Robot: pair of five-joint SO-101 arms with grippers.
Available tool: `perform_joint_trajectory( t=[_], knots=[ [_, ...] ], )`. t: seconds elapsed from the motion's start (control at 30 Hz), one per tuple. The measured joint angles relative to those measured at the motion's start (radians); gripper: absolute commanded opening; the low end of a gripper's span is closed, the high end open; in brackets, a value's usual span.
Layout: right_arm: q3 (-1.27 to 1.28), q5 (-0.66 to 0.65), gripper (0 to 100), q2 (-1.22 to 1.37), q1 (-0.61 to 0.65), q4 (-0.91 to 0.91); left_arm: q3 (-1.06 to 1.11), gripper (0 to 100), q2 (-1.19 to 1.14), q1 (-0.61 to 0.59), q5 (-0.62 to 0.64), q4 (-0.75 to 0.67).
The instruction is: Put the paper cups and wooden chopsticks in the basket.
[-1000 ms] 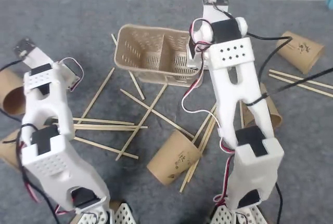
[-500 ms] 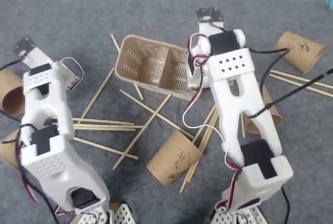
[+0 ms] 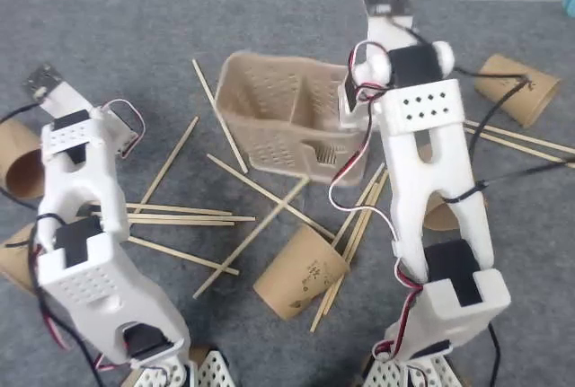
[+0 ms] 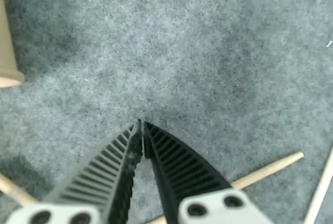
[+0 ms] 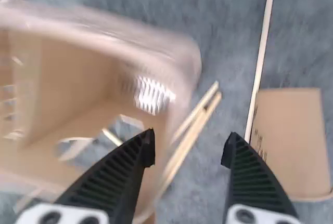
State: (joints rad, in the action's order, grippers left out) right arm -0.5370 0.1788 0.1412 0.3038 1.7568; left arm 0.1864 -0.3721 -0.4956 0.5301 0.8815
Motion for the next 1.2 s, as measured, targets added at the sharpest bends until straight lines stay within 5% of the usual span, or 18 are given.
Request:
perform_joint_trajectory(
  t=[0.3,1.2],
  knots=[
    [-0.241,0.003,16.4,-0.002,-0.005,0.002,0.000,1,0.000,0.000,0.000,0.000],
    [-0.252,0.193,13.6,0.393,0.146,-0.230,0.000,1,0.000,0.000,0.000,0.000]
  ],
)
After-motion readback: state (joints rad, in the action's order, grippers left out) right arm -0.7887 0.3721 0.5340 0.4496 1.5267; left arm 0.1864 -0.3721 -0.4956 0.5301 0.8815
